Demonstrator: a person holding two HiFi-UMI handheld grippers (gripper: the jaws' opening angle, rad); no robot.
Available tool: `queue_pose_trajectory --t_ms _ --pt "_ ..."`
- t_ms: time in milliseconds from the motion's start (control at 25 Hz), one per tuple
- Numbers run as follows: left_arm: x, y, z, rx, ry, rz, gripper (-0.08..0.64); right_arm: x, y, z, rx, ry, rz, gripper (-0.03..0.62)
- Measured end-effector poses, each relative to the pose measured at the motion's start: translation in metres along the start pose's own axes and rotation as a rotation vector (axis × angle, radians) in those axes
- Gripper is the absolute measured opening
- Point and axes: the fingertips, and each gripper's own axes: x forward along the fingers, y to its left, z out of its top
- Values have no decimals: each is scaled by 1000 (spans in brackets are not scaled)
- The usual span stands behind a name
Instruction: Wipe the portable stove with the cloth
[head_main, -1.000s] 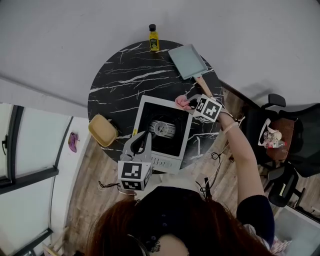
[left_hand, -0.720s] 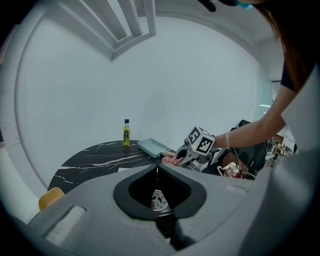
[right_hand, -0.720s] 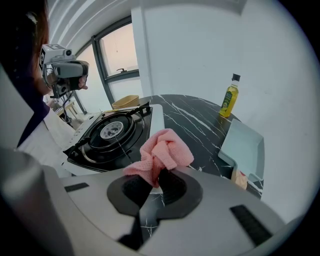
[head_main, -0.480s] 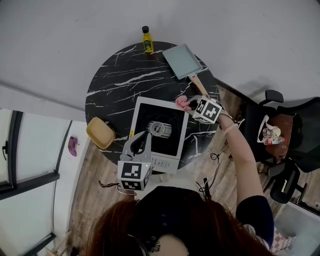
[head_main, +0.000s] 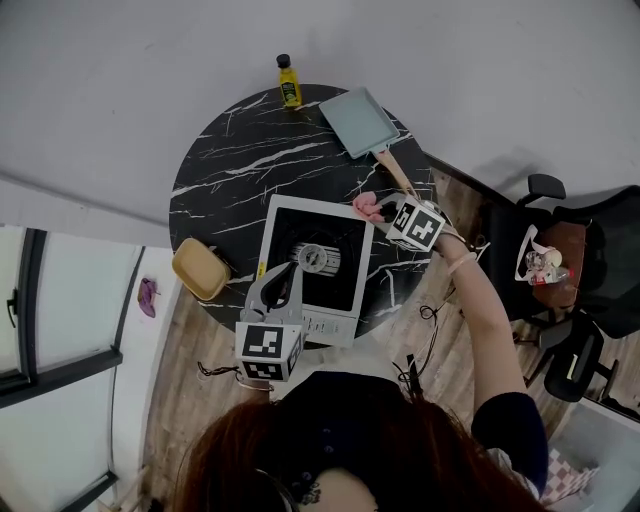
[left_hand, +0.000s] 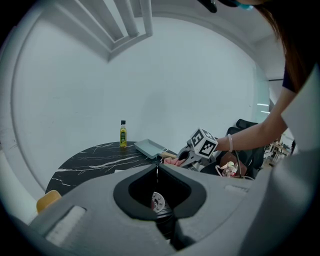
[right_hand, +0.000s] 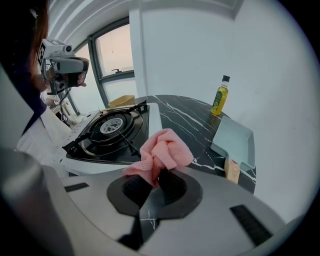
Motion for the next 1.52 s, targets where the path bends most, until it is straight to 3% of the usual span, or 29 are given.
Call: queue_pose_trajectory --t_ms 360,760,1000,1520 --pt "2 5 8 24 -13 -43 14 -4 2 -7 96 -20 -89 32" --pt "-8 15 17 49 -20 -89 14 -4 2 -10 304 -8 -262 32" --pt "-12 18 27 63 -39 -109 14 -7 5 -8 298 62 -336 31" --pt "-23 32 28 62 -54 -124 14 -6 19 -8 329 109 -355 31"
